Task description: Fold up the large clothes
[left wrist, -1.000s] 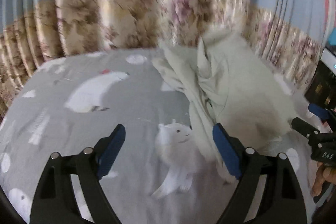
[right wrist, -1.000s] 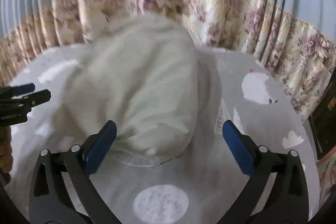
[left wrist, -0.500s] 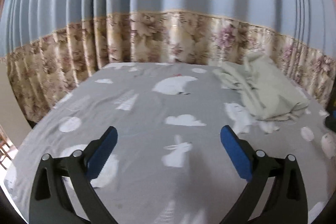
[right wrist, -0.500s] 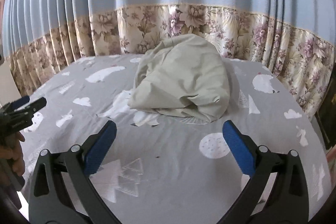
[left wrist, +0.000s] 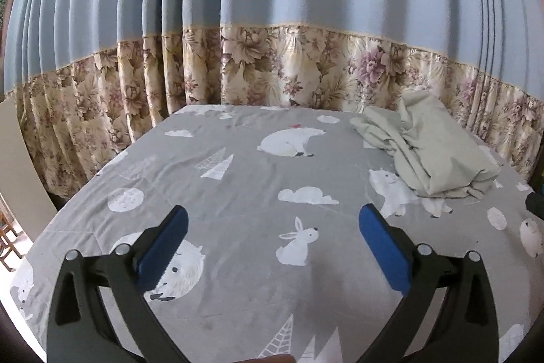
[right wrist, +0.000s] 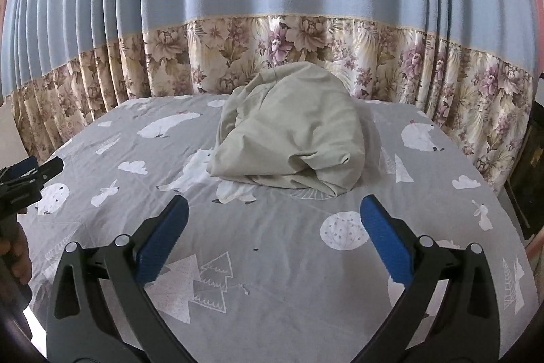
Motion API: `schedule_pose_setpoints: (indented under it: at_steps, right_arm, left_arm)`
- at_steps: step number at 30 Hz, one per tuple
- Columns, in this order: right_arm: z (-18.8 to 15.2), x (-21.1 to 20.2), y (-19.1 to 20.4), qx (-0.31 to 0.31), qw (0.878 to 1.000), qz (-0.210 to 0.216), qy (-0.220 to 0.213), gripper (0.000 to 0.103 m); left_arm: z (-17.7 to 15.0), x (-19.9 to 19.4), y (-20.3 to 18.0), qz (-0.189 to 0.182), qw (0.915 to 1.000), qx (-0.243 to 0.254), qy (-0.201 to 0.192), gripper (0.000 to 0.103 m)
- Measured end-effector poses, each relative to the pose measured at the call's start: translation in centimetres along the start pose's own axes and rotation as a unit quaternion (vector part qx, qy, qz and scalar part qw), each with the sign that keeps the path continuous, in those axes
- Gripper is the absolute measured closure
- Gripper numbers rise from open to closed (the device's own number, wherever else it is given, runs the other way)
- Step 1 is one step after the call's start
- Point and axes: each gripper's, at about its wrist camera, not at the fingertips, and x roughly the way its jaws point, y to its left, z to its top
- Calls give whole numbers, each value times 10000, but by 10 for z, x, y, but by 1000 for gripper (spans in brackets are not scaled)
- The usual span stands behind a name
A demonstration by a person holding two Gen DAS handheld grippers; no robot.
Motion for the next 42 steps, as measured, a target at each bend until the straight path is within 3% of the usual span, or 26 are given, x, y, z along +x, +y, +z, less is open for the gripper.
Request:
schedule_pose_setpoints:
  at_steps: [19, 34, 42]
  right_arm:
    - [-1, 1, 1, 48, 10000, 33, 12, 3]
    - [-6, 2, 0, 102, 9998, -161, 91, 3]
    - [-3, -2, 0, 81, 9997, -226, 69, 3]
  left_arm:
    - [3, -5, -9, -223, 9997, 122, 15, 2]
    - [4, -8, -5, 86, 9999, 87, -13, 2]
    - [2, -8, -10, 72, 9999, 150, -32, 2]
